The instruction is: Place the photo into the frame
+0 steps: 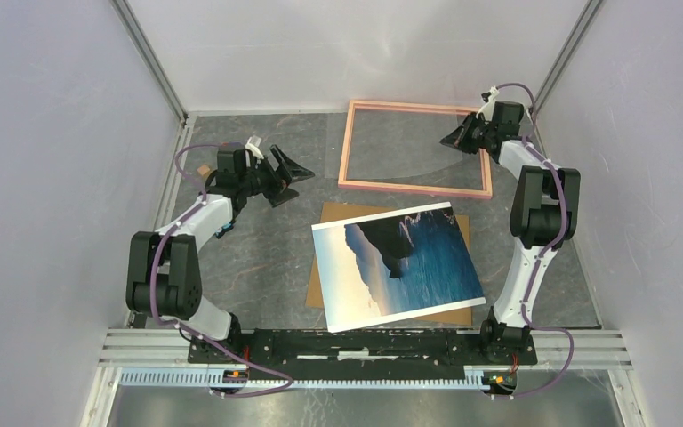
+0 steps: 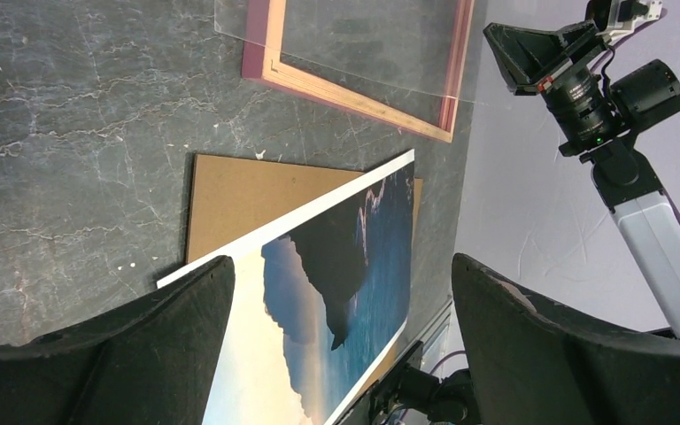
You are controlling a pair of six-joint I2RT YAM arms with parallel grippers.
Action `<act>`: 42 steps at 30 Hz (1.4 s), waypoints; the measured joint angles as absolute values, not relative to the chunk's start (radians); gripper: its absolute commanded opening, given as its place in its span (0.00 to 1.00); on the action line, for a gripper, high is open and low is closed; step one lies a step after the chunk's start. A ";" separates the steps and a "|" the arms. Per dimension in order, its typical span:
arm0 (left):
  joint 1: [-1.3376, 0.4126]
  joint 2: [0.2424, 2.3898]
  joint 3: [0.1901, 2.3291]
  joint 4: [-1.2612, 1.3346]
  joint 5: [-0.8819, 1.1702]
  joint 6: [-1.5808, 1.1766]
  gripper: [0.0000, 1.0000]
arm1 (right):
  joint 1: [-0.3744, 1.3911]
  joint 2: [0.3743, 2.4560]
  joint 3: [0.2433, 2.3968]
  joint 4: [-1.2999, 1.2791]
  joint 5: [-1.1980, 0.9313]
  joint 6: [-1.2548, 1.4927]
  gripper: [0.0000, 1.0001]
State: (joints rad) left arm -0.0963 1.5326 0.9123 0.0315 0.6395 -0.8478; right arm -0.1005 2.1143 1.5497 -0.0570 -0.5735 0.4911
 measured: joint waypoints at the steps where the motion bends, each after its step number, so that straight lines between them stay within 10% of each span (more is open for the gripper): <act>1: -0.097 1.534 0.912 0.033 0.640 -0.848 0.97 | -0.101 2.114 1.547 -0.057 -0.572 0.492 0.00; 42: -0.099 1.560 0.912 0.056 0.666 -0.863 0.97 | -0.178 2.122 1.448 -0.043 -0.583 0.423 0.00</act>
State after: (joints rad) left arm -0.0990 1.5597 0.9123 0.0563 0.6659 -0.8627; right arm -0.1776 2.1216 1.4479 -0.0429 -0.5835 0.4232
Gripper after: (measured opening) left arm 0.969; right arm 0.006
